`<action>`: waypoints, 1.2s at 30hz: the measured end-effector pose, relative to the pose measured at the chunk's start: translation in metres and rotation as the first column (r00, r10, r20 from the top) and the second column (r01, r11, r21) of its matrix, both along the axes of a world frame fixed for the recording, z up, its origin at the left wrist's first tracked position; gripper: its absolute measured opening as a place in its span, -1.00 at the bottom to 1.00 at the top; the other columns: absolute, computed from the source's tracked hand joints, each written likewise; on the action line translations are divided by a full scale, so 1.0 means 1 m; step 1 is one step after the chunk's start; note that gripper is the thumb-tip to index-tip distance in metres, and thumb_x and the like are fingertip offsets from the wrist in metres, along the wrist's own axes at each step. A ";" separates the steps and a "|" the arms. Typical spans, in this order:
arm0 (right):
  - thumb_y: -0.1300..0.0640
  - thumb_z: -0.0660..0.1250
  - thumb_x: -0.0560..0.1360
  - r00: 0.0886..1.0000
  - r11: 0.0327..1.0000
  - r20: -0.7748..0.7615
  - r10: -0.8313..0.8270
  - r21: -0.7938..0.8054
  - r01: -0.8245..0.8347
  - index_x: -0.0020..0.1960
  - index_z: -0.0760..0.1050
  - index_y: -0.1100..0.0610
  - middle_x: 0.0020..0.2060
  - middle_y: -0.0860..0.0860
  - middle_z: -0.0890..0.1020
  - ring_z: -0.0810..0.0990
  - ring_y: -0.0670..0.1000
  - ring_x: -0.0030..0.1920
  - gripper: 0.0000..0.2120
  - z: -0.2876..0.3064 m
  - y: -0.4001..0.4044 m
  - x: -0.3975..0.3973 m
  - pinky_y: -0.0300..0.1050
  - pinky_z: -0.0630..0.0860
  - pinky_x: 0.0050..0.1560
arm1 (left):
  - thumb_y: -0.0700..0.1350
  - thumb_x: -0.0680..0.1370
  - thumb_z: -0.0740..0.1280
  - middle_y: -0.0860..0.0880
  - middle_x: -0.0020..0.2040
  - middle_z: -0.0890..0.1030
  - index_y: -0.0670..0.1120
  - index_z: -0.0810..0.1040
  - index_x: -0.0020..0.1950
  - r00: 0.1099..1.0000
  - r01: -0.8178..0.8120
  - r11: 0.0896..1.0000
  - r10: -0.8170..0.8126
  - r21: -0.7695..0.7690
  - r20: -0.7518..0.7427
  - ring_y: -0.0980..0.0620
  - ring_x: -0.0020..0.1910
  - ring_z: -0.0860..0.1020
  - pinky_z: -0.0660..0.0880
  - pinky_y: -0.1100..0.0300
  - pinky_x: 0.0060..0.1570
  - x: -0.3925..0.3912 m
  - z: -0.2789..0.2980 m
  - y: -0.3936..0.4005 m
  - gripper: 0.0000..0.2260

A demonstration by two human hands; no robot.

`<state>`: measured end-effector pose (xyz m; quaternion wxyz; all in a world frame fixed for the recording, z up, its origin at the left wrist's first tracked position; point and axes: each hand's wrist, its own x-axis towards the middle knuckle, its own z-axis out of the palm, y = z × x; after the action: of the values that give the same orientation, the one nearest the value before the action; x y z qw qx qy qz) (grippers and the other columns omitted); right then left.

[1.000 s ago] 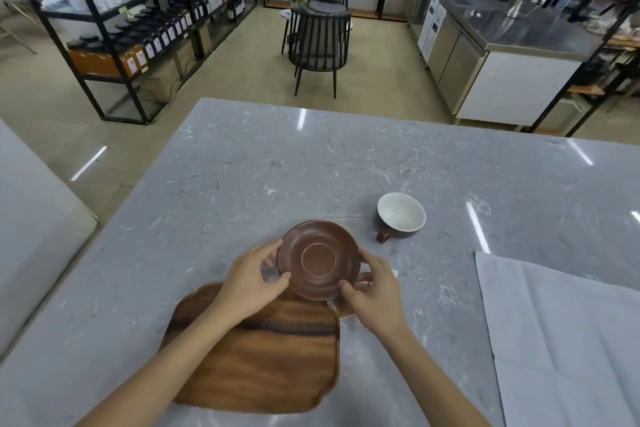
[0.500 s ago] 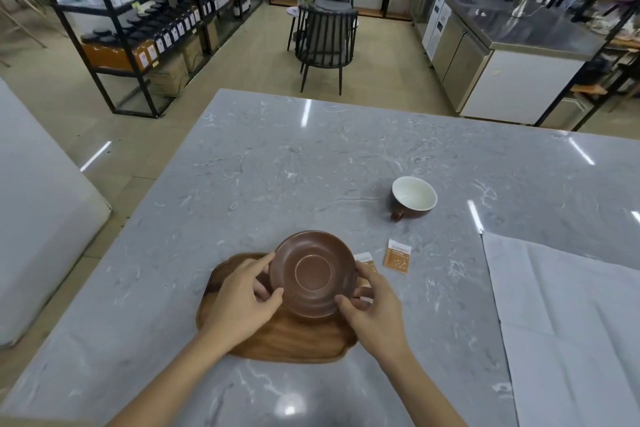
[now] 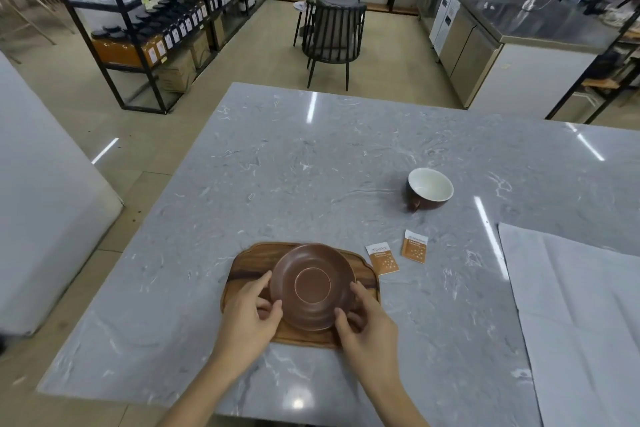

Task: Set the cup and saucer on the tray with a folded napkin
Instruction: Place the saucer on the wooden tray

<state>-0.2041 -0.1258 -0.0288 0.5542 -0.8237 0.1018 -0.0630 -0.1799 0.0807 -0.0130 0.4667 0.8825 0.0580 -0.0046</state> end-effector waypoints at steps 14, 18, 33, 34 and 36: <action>-0.09 0.57 0.38 0.998 0.998 0.049 0.051 -0.046 -0.048 0.50 0.41 -0.03 0.56 -0.13 0.29 0.36 -0.37 0.42 -0.26 -0.008 0.015 -0.025 -0.33 0.48 0.31 | -0.10 0.47 0.53 0.08 0.30 0.57 -0.02 0.30 0.56 0.999 0.026 0.985 -0.030 -0.171 -0.017 0.24 -0.01 0.64 0.59 0.40 0.01 -0.014 -0.012 0.005 -0.29; -0.11 0.57 0.39 0.996 0.994 0.051 0.072 -0.082 -0.068 0.52 0.39 -0.02 0.58 -0.12 0.28 0.28 -0.33 0.49 -0.24 -0.011 0.014 -0.027 -0.35 0.42 0.36 | -0.08 0.48 0.53 0.08 0.25 0.59 -0.02 0.29 0.55 1.000 0.029 0.982 -0.030 -0.186 -0.001 0.28 0.02 0.62 0.53 0.51 -0.02 -0.016 -0.012 0.004 -0.30; -0.16 0.51 0.41 0.996 0.988 0.049 0.071 -0.138 -0.064 0.53 0.36 -0.08 0.58 -0.17 0.26 0.21 -0.35 0.51 -0.26 -0.013 0.012 -0.028 -0.20 0.41 0.41 | -0.06 0.44 0.56 0.18 0.21 0.58 -0.06 0.35 0.53 0.999 0.050 0.973 -0.047 -0.226 0.017 0.21 0.00 0.66 0.57 0.42 0.02 -0.016 -0.019 0.007 -0.29; -0.16 0.51 0.41 0.996 0.988 0.050 0.070 -0.141 -0.063 0.53 0.36 -0.08 0.58 -0.17 0.26 0.22 -0.34 0.51 -0.26 -0.014 0.012 -0.028 -0.20 0.41 0.41 | -0.06 0.44 0.56 0.17 0.21 0.58 -0.06 0.35 0.53 0.999 0.050 0.973 -0.047 -0.227 0.017 0.21 0.00 0.66 0.57 0.42 0.03 -0.016 -0.020 0.007 -0.29; -0.18 0.50 0.41 0.996 0.988 0.048 0.070 -0.140 -0.063 0.53 0.35 -0.09 0.58 -0.19 0.25 0.22 -0.34 0.51 -0.25 -0.014 0.011 -0.028 -0.20 0.41 0.41 | -0.06 0.44 0.56 0.16 0.22 0.58 -0.05 0.35 0.53 0.999 0.047 0.974 -0.045 -0.223 0.015 0.20 0.00 0.66 0.58 0.41 0.04 -0.016 -0.020 0.007 -0.29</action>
<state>-0.2321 -0.1143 -0.0425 0.5000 -0.8612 0.0549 -0.0731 -0.1960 0.0876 -0.0331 0.5632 0.8254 0.0343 -0.0173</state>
